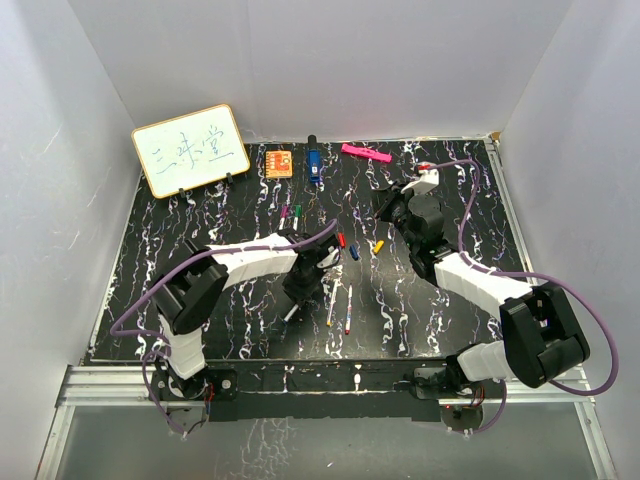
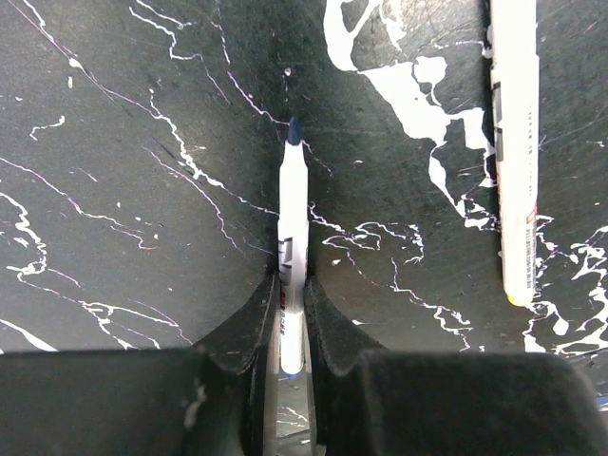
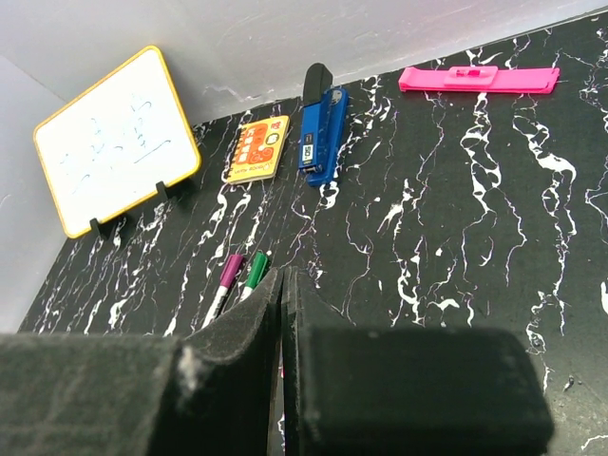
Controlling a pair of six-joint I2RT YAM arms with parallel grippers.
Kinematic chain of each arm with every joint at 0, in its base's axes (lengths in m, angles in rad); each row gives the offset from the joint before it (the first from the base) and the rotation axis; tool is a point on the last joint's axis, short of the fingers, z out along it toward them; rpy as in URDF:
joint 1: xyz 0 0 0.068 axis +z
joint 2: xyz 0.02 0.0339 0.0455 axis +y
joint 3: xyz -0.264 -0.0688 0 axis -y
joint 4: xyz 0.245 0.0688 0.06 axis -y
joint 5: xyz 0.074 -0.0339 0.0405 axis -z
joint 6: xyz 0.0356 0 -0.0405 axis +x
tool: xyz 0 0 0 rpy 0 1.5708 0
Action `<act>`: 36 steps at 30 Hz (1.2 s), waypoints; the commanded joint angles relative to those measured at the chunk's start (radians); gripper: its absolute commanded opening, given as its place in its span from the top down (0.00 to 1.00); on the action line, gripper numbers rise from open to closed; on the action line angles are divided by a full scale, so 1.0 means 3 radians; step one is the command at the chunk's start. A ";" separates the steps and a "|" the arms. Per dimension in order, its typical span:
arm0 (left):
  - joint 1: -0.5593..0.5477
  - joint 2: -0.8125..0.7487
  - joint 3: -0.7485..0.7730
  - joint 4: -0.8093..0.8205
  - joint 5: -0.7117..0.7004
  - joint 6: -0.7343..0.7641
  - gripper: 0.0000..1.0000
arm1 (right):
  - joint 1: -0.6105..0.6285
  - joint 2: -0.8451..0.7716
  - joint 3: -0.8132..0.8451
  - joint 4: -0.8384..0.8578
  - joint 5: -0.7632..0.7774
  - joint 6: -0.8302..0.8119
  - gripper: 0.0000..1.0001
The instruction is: Insert the pens into the pen caps
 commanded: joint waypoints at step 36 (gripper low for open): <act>0.0261 -0.1552 -0.0342 0.0583 -0.0025 -0.0162 1.00 | 0.0484 0.0950 0.0715 -0.1550 0.0167 -0.0685 0.79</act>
